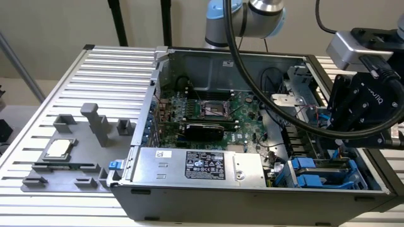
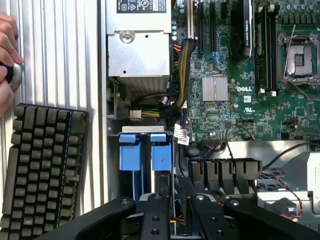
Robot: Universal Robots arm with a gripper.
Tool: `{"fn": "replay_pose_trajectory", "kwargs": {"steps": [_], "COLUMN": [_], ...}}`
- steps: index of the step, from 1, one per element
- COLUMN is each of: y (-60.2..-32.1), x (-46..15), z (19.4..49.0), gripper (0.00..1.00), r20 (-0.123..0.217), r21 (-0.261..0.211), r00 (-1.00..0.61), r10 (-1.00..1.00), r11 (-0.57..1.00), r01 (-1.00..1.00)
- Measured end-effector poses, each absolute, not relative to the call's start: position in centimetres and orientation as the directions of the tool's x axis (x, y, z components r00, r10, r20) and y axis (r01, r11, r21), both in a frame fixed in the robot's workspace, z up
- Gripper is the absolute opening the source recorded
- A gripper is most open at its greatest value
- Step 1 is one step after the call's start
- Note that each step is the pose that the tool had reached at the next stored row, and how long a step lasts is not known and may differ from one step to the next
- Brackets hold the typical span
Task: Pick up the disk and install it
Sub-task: 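Insert the second disk wire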
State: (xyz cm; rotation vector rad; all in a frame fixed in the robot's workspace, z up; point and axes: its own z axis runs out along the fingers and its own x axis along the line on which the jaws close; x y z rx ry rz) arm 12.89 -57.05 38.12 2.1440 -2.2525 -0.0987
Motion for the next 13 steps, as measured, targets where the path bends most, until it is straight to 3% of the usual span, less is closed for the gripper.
{"fn": "replay_pose_trajectory", "kwargs": {"steps": [13], "y": [-55.0], "x": [14.5], "z": [39.6], "gripper": [1.00], "r20": [-0.022], "r21": [0.067], "r00": [-0.050], "r10": [-0.999], "r11": [0.049], "r01": [-0.997]}}
